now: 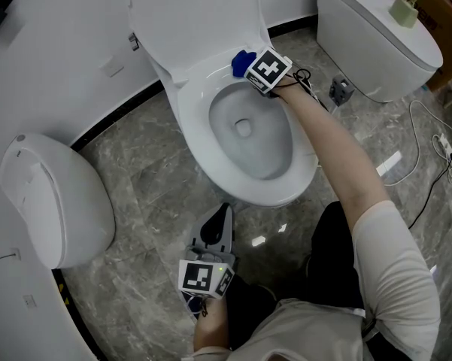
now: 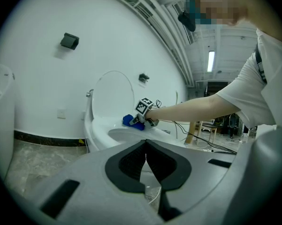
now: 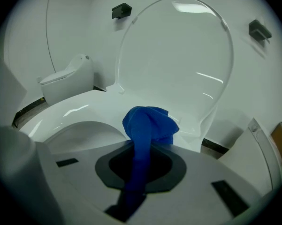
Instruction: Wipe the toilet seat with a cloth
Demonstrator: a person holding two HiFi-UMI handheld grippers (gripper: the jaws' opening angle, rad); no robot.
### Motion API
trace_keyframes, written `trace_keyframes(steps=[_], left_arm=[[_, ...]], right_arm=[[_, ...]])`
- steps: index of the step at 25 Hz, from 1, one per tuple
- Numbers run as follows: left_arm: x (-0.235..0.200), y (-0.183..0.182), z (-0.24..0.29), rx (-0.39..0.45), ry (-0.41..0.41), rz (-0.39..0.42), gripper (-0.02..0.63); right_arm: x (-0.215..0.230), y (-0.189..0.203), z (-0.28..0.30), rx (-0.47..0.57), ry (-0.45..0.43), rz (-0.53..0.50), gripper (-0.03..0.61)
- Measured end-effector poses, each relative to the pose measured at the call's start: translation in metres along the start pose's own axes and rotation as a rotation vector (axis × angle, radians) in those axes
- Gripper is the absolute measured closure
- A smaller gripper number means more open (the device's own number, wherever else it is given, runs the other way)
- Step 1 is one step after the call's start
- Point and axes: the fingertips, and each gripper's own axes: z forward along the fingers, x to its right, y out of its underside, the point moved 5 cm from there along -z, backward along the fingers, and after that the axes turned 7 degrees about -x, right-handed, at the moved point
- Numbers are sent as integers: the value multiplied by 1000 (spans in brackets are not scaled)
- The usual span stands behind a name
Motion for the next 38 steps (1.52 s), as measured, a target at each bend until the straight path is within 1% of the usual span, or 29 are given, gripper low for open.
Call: trace_keyframes(steps=[5, 14, 20, 24, 28, 35, 38], left_arm=[[-1, 3, -2, -5, 0, -4, 606], [-6, 7, -3, -12, -1, -13, 606], [-7, 11, 0, -19, 5, -10, 606], [-6, 12, 0, -21, 3, -14, 606], [-6, 16, -4, -19, -2, -22, 606], [-8, 18, -11, -6, -14, -28, 606], [-8, 17, -14, -6, -18, -32, 606]], right_arm=[[-5, -7, 6, 13, -6, 44, 543], [-18, -17, 16, 33, -62, 105, 543], [-25, -20, 21, 20, -62, 79, 543], [-31, -23, 23, 21, -58, 80, 543], [-42, -23, 28, 22, -86, 97, 543], [-54, -25, 33, 20, -92, 107, 543], [-58, -27, 34, 10, -71, 89, 543]])
